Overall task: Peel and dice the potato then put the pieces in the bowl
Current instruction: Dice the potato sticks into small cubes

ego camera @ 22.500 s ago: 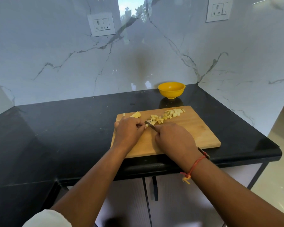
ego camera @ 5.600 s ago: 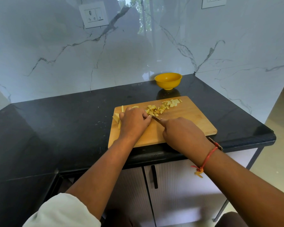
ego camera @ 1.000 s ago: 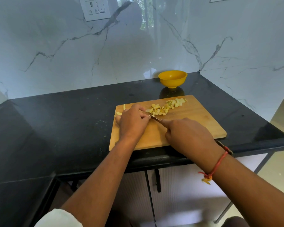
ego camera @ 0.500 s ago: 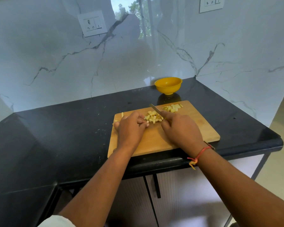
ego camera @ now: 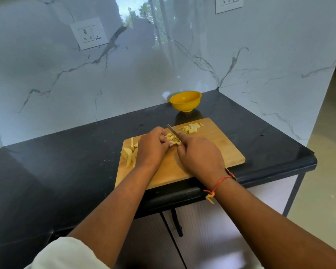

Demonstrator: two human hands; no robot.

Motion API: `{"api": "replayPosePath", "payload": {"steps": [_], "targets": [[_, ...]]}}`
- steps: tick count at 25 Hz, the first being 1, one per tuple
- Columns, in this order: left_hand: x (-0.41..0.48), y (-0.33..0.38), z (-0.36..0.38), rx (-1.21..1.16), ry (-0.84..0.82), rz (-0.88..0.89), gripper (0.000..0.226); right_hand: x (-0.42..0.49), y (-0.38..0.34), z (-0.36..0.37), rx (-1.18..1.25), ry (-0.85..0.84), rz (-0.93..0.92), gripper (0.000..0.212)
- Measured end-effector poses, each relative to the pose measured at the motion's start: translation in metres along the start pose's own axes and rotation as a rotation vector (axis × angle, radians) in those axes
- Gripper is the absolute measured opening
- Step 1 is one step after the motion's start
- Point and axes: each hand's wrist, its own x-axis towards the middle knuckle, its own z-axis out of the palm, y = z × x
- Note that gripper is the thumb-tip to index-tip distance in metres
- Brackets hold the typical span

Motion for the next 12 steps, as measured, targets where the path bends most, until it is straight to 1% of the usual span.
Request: {"api": "replayPosePath", "payload": {"steps": [3, 5, 7, 8, 10, 12], "targets": [[-0.003, -0.002, -0.005, -0.034, -0.002, -0.032, 0.022, 0.0, 0.0, 0.0, 0.0, 0.007, -0.015, 0.047], [-0.008, -0.006, -0.017, -0.04, 0.034, -0.05, 0.019, 0.0, 0.001, 0.001, 0.001, 0.005, -0.016, 0.047], [-0.014, -0.014, -0.031, 0.037, 0.077, -0.081, 0.015, 0.0, 0.001, 0.001, -0.005, -0.005, -0.024, 0.046], [-0.015, -0.019, -0.037, 0.111, 0.075, -0.097, 0.013, 0.0, 0.001, 0.0, -0.007, -0.008, -0.031, 0.046], [-0.017, -0.027, -0.043, 0.287, -0.002, -0.153, 0.012, 0.0, 0.001, -0.001, -0.01, -0.009, -0.05, 0.045], [-0.018, -0.027, -0.043, 0.378, -0.101, -0.215, 0.023, -0.001, 0.001, -0.001, -0.016, -0.014, -0.073, 0.045]]}}
